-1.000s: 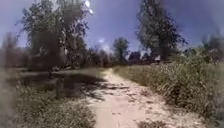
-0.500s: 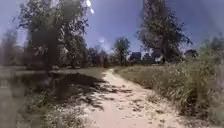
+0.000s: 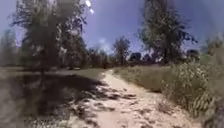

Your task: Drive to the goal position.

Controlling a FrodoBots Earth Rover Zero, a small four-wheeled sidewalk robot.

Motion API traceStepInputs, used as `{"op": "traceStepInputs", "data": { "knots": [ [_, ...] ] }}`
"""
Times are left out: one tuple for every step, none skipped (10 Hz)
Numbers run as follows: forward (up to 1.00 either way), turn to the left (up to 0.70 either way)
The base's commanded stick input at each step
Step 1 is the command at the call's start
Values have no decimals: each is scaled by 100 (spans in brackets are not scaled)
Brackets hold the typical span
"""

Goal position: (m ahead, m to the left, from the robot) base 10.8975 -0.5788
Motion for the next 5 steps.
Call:
{"op": "traceStepInputs", "data": {
  "knots": [
    [85, 0],
    [85, 0],
    [85, 0],
    [85, 0],
    [85, 0]
  ]
}}
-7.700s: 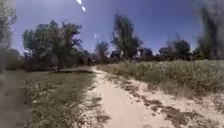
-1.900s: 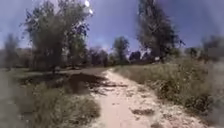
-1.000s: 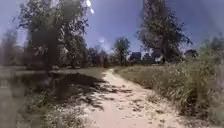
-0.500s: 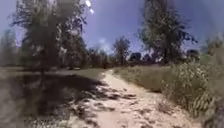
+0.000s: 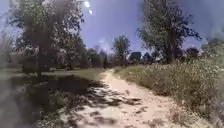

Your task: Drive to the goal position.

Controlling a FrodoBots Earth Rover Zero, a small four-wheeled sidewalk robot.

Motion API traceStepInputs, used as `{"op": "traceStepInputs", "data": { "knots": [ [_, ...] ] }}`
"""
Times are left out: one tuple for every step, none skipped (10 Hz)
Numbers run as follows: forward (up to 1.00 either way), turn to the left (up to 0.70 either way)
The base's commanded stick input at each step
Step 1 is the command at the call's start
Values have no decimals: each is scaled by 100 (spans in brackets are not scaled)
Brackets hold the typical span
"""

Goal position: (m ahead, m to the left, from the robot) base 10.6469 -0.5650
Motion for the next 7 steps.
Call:
{"op": "traceStepInputs", "data": {
  "knots": [
    [85, 0],
    [85, 0],
    [85, 0],
    [85, 0],
    [85, 1],
    [85, 14],
    [85, 34]
  ]
}}
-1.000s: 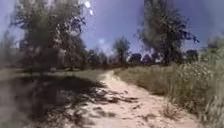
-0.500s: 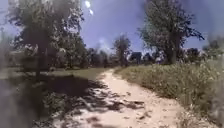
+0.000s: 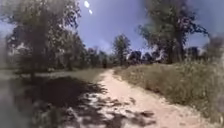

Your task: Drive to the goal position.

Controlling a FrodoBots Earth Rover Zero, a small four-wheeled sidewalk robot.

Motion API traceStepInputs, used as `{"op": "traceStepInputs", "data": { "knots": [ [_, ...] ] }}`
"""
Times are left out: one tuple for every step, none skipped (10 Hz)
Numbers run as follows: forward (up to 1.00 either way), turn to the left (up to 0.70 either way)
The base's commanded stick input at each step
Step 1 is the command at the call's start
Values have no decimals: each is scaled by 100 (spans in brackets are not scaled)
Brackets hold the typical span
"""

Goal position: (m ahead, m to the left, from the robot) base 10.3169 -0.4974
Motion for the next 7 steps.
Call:
{"op": "traceStepInputs", "data": {
  "knots": [
    [85, 31],
    [85, 7],
    [85, 0],
    [85, 0],
    [85, 0],
    [85, 0],
    [85, 0]
  ]
}}
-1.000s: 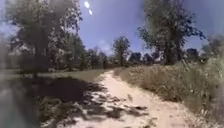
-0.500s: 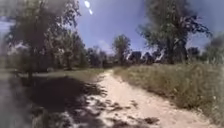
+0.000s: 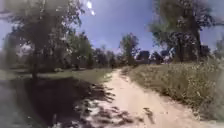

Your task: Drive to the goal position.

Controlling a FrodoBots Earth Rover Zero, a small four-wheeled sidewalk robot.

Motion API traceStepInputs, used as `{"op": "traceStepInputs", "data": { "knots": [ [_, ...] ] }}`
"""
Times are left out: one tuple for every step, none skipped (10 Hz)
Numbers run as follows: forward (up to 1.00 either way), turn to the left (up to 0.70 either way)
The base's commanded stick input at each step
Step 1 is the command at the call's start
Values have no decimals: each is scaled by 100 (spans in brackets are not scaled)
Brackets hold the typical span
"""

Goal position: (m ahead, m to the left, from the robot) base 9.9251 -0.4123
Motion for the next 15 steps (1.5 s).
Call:
{"op": "traceStepInputs", "data": {
  "knots": [
    [85, 0],
    [85, 0],
    [85, 0],
    [85, 0],
    [85, 0],
    [85, 0],
    [85, 0],
    [85, 0],
    [85, 0],
    [85, 0],
    [85, 0],
    [85, 0],
    [85, 0],
    [85, 0],
    [85, 0]
  ]
}}
